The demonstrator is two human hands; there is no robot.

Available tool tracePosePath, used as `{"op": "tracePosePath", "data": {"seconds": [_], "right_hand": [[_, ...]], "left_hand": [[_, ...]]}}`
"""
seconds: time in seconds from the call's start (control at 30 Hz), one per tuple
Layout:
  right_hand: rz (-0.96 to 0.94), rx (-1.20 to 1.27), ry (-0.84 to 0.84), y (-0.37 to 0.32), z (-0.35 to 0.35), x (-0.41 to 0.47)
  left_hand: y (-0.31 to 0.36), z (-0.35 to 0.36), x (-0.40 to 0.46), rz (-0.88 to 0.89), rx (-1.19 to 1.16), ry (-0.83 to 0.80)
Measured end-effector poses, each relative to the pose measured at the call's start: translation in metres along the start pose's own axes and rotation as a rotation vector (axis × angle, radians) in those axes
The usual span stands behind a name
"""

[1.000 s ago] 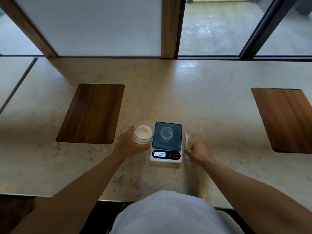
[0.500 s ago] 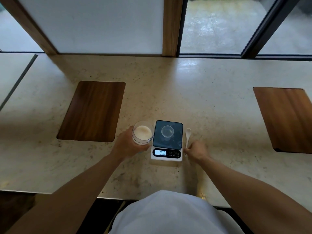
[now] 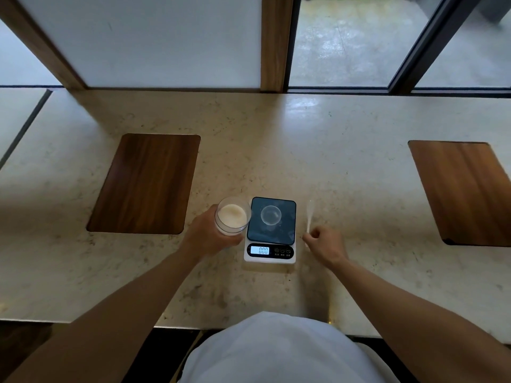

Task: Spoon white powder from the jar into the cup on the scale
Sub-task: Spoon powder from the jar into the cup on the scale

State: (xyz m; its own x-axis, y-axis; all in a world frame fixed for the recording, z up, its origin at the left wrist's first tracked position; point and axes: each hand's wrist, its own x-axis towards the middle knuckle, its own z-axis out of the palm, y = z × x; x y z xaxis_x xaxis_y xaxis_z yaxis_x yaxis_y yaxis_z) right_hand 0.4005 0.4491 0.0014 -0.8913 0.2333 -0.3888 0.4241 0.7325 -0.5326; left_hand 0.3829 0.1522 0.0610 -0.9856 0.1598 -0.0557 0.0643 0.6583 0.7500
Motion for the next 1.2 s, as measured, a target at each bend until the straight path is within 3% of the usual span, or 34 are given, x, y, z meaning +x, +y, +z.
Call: {"op": "tracePosePath", "data": {"seconds": [0.23,0.6,0.8,1.2], "right_hand": [[-0.238,0.247,0.032,-0.023,-0.031,-0.018],[-0.649,0.225,0.053,-0.073,-0.047,-0.04],[-0.838,0.004,0.038,-0.097,-0.048,-0.048],[-0.801,-0.171,0.031,-0.124,-0.04,-0.052]], "left_hand": [[-0.002,0.003,0.009,0.034,0.015,-0.012],[-0.011,0.004,0.016,0.068,0.068,-0.025],[-0.017,0.005,0.018,0.113,0.098,-0.017],[-0.019,0.003,0.019,0.2,0.121,-0.082]]}}
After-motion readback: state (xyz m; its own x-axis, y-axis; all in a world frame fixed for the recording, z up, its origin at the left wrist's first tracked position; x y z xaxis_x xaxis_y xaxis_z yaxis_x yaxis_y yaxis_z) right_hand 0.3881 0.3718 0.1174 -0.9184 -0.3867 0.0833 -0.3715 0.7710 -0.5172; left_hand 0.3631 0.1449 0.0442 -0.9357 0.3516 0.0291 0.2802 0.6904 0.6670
